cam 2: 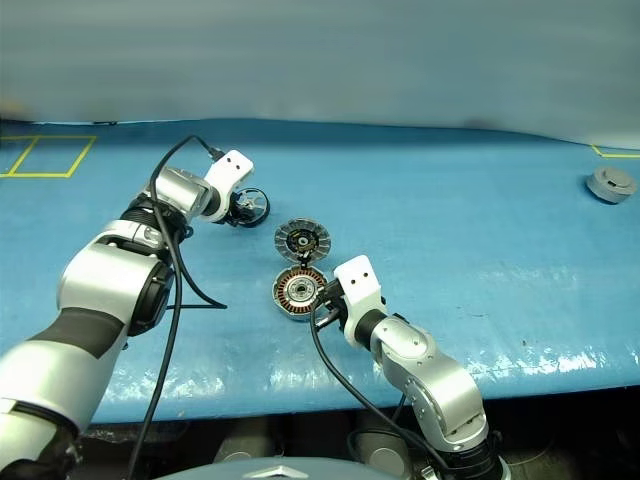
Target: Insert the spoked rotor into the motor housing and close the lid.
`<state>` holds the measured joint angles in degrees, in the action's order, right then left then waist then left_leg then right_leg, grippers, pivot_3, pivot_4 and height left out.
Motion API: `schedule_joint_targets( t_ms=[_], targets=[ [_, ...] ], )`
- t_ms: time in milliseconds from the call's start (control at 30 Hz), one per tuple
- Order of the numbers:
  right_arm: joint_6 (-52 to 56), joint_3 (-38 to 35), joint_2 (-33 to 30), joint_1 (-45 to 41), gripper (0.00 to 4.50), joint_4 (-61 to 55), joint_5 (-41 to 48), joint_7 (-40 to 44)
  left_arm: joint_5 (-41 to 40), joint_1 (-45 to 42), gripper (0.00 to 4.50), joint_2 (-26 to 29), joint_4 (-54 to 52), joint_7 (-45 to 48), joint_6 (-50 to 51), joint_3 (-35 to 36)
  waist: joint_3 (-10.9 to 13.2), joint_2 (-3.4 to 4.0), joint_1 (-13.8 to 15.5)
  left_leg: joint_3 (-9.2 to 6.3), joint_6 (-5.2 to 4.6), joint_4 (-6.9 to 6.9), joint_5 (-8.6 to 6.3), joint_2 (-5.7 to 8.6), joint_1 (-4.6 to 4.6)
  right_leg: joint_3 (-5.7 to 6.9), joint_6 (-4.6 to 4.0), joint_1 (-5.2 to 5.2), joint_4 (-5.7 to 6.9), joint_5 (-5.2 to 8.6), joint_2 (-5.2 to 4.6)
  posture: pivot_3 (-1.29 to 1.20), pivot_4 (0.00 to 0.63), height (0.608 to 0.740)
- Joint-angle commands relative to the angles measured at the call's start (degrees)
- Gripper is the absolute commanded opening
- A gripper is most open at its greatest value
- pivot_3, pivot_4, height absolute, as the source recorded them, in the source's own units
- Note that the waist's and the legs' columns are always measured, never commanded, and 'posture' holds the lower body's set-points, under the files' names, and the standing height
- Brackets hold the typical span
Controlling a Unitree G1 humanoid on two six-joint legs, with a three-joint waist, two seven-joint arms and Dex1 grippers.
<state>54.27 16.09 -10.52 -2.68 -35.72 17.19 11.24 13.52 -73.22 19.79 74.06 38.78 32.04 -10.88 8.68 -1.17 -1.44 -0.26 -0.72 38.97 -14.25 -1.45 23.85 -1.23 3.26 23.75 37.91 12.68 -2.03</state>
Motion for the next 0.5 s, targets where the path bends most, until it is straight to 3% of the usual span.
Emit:
schedule_joint_targets(
  t_ms=[33,500],
  targets=[
    [-0.38,-0.26,0.32,0.14,0.00,-1.97,0.35,-0.16,-0.07,-0.49,2.37,0.25,-0.69,-1.04,-0.65,0.56,0.00,0.00,0.01,0.00,0.00,0.00,0.00,0.00,0.00,0.00,0.00,0.00,0.00,0.00,0.00,0.00,0.150,0.740],
    [-0.28,-0.57,0.43,1.14,0.00,-2.81,0.29,-1.15,-0.76,2.01,2.37,-0.41,-0.41,-3.18,-1.08,1.58,0.00,0.00,0.02,0.00,0.00,0.00,0.00,0.00,-0.01,0.00,0.00,0.00,0.00,0.00,0.00,0.00,0.150,0.740]
  ],
)
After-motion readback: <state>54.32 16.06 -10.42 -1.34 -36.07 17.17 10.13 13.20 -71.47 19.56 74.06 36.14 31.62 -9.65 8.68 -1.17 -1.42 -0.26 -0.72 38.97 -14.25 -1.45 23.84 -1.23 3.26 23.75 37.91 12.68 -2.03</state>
